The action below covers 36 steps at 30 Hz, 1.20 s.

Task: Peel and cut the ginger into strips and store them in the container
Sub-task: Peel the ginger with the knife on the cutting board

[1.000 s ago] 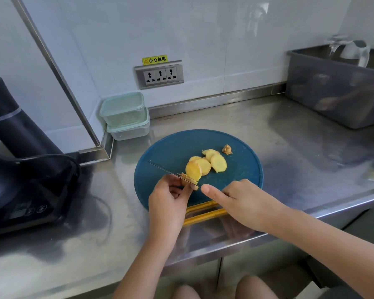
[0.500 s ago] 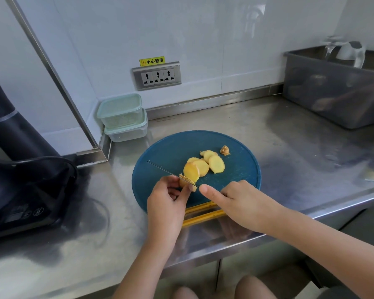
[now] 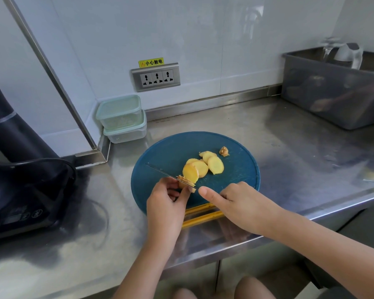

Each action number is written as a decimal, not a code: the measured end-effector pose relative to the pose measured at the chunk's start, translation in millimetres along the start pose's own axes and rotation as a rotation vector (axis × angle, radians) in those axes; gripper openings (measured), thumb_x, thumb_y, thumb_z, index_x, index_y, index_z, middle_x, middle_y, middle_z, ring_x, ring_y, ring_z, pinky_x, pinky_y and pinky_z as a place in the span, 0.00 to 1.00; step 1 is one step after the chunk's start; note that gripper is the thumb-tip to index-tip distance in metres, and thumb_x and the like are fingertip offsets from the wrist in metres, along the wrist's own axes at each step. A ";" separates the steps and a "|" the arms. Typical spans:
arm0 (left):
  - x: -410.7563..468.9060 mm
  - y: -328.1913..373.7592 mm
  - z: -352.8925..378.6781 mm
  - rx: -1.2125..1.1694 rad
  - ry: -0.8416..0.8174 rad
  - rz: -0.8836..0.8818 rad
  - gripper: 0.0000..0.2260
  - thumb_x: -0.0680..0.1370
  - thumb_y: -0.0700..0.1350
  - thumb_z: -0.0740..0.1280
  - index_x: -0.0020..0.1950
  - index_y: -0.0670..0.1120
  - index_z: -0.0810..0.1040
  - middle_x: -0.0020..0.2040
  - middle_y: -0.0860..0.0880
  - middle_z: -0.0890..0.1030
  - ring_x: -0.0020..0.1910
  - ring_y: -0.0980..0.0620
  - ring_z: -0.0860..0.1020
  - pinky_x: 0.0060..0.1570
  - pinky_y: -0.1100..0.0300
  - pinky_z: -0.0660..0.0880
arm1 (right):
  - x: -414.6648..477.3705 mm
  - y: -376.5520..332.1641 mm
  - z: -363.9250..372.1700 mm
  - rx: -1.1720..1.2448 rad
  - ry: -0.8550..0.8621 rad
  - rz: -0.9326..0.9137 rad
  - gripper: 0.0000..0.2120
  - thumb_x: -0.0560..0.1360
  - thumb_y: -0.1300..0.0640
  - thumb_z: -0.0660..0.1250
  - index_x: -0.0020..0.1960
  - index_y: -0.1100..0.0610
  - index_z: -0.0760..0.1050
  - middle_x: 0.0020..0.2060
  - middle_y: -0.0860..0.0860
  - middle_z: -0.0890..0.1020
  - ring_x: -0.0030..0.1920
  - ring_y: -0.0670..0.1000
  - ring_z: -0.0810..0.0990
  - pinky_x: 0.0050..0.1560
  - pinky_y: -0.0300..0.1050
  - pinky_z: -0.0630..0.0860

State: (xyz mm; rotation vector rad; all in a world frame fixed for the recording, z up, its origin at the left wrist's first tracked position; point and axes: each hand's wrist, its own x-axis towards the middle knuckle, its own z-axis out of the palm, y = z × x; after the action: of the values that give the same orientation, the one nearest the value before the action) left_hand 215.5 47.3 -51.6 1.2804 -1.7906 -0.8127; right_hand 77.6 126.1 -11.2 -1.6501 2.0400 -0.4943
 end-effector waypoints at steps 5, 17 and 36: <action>0.4 -1.1 0.3 -0.002 0.004 0.000 0.07 0.73 0.49 0.71 0.46 0.54 0.74 0.39 0.60 0.77 0.39 0.60 0.76 0.34 0.74 0.67 | -0.6 -0.3 -0.4 0.001 -0.001 0.006 0.33 0.68 0.27 0.44 0.28 0.57 0.62 0.22 0.49 0.63 0.20 0.46 0.62 0.28 0.36 0.62; -3.3 -1.0 2.5 0.015 0.052 0.039 0.11 0.70 0.51 0.73 0.46 0.53 0.74 0.38 0.63 0.76 0.39 0.63 0.76 0.34 0.75 0.68 | -0.1 -2.5 -3.2 0.017 -0.028 0.055 0.32 0.68 0.28 0.44 0.28 0.57 0.60 0.23 0.50 0.62 0.21 0.46 0.59 0.29 0.37 0.63; 3.2 0.2 5.6 -0.043 0.019 0.041 0.11 0.71 0.49 0.74 0.46 0.54 0.73 0.39 0.61 0.76 0.40 0.65 0.74 0.37 0.74 0.69 | 1.9 -18.7 4.5 -0.077 0.032 0.139 0.34 0.77 0.32 0.44 0.28 0.58 0.64 0.25 0.53 0.69 0.28 0.50 0.69 0.37 0.46 0.74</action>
State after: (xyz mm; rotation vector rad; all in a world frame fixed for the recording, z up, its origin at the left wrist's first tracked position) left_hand 210.0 44.6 -53.6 1.2162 -1.7692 -0.8099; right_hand 94.9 120.3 -5.0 -1.5379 2.2041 -0.4008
